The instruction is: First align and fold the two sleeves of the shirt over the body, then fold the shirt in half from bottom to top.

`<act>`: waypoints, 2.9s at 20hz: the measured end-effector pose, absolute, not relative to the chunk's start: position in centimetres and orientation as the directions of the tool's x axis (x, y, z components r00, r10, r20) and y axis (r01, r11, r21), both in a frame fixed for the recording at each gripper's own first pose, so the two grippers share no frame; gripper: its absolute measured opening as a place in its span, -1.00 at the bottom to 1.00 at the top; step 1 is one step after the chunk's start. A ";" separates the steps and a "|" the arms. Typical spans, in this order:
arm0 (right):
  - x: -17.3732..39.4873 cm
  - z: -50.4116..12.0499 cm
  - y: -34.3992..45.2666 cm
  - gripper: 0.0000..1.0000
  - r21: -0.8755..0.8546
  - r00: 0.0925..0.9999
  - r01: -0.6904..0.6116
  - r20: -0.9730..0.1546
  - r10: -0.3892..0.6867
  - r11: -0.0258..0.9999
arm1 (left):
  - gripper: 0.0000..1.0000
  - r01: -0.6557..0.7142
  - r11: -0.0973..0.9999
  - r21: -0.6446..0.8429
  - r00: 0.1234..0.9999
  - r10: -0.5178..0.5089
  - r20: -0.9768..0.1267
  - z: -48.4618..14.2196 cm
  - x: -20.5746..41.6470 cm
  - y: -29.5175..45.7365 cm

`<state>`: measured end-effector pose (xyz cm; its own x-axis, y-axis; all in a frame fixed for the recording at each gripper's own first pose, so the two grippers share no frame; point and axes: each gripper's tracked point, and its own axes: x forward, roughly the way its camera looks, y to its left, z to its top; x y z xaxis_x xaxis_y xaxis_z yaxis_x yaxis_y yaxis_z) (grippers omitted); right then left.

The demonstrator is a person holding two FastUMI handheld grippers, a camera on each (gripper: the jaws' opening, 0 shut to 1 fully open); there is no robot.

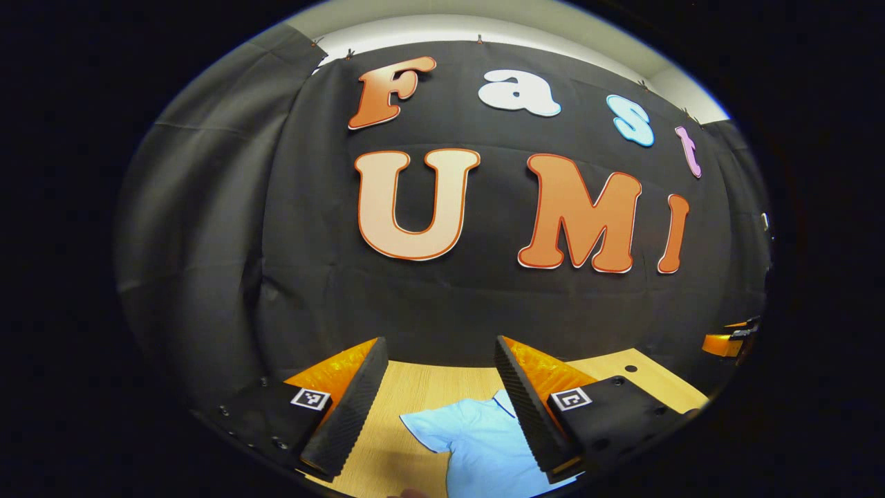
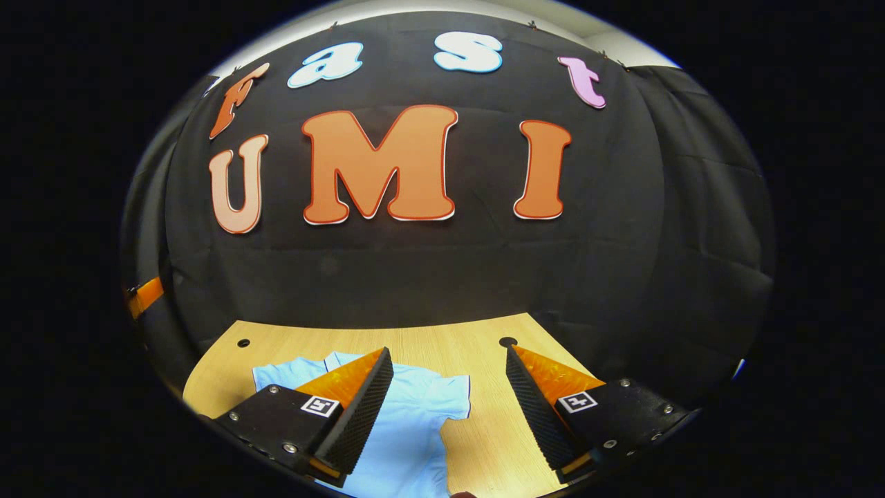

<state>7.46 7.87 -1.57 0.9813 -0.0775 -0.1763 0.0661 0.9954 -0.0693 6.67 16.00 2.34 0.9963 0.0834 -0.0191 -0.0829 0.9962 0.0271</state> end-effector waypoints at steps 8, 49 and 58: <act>16.2 -7.2 4.4 0.98 -0.060 0.883 0.044 -0.464 -0.067 0.997 | 1.00 -0.110 0.992 0.059 0.993 0.112 -0.028 2.1 8.9 15.0; 25.4 -30.2 2.7 -0.92 -0.091 0.348 0.035 -0.932 -0.098 0.995 | 0.96 -0.252 0.964 0.083 0.959 0.260 -0.111 -1.7 9.5 16.4; 24.4 -23.0 8.3 -0.99 -0.074 0.522 -0.041 -0.852 -0.042 0.996 | 1.00 -0.197 0.977 0.079 0.971 0.206 -0.124 -2.0 10.3 18.0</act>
<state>24.36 8.32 -23.00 0.5225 -0.0423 -0.8516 -0.0407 0.9964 -0.0745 10.34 17.96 -2.04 0.9706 0.2062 -0.1244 -0.1975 0.9771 0.0792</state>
